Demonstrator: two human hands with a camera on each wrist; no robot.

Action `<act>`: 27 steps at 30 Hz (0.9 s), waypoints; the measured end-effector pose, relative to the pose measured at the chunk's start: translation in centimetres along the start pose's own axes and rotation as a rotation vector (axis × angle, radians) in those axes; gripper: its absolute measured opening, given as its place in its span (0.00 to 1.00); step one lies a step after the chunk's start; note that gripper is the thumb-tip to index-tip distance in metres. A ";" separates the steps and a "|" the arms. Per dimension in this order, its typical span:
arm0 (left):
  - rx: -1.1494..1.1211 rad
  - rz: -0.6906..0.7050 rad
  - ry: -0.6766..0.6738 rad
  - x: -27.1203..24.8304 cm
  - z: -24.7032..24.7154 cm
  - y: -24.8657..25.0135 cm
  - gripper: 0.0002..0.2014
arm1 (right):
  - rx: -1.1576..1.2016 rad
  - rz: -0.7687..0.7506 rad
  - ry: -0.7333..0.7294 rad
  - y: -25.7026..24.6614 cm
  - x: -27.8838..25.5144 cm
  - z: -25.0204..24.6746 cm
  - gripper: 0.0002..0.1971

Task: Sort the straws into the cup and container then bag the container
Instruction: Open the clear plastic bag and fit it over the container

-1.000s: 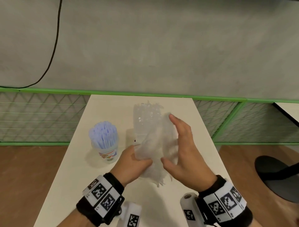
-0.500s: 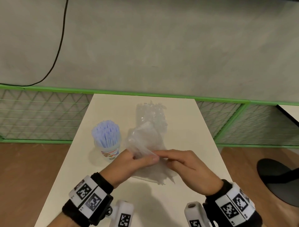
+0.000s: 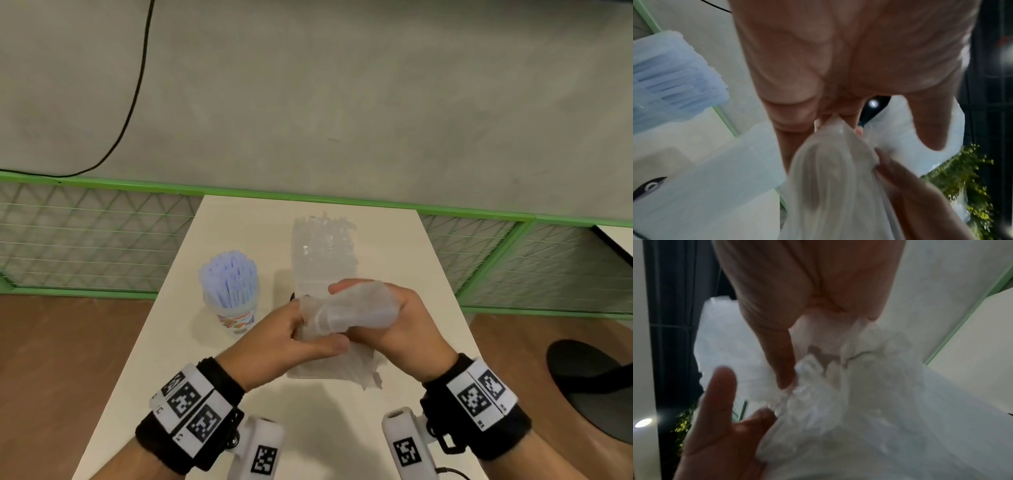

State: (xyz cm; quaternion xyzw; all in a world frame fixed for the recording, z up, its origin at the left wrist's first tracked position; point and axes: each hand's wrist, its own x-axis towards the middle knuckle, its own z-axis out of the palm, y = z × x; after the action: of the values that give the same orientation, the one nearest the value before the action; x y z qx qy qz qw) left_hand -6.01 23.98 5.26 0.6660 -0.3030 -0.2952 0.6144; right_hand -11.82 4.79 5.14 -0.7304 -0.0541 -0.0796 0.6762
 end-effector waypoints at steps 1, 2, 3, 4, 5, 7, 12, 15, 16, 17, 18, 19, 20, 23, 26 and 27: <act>0.025 0.001 0.049 0.0 0.1 -0.3 0.22 | 0.020 -0.002 0.004 -0.1 0.0 0.2 0.15; 0.068 0.016 0.100 0.0 0.3 -0.8 0.22 | 0.024 -0.004 0.013 -0.2 0.1 0.2 0.13; 0.117 0.027 0.160 0.1 0.4 -1.2 0.21 | 0.025 -0.009 0.025 -0.2 0.1 0.1 0.12; 0.136 0.027 0.222 0.1 0.4 -1.5 0.22 | 0.033 -0.013 0.038 -0.2 0.1 0.0 0.12; 0.116 0.029 0.276 0.0 0.2 -1.9 0.22 | 0.045 -0.017 0.042 -0.2 0.1 -0.2 0.13; -0.032 0.016 0.309 -0.2 -0.1 -2.3 0.22 | 0.081 -0.002 0.048 -0.1 0.1 -0.3 0.15; -0.129 -0.031 0.137 -0.2 1.1 -1.6 0.21 | -0.031 0.047 0.026 0.6 0.2 0.3 0.14; -0.079 -0.059 0.104 -0.1 1.6 -1.3 0.21 | 0.035 -0.028 -0.067 0.4 0.3 0.7 0.16; -0.081 -0.072 0.113 0.1 1.3 -1.5 0.21 | 0.067 -0.071 -0.083 0.2 0.2 0.8 0.14; -0.100 -0.079 0.121 0.1 1.1 -1.4 0.21 | 0.064 -0.109 -0.093 0.0 0.1 0.9 0.12; -0.134 -0.081 0.137 0.0 0.8 -1.3 0.19 | 0.004 -0.149 -0.095 -0.1 -0.1 0.9 0.12; -0.190 -0.087 0.149 -0.1 0.5 -1.1 0.21 | -0.073 -0.185 -0.098 -0.1 -0.2 0.8 0.13; -0.263 -0.096 0.155 0.0 0.3 -1.0 0.24 | -0.162 -0.213 -0.105 0.0 -0.3 0.6 0.14; -0.449 -0.138 0.119 -0.2 0.1 0.4 0.19 | -0.319 -0.218 -0.132 0.2 -0.3 0.1 0.13; -0.287 -0.102 0.075 -0.2 0.6 0.7 0.11 | -0.316 -0.046 -0.206 0.2 -0.1 0.4 0.25; -0.229 -0.092 0.076 -0.3 0.7 0.7 0.11 | -0.437 -0.107 -0.227 0.4 -0.2 0.2 0.27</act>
State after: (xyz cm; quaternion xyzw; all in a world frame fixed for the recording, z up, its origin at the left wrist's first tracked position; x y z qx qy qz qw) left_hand -6.73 23.72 5.89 0.6153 -0.2126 -0.3304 0.6834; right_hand -11.95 4.97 4.67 -0.8596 -0.1498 -0.0423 0.4867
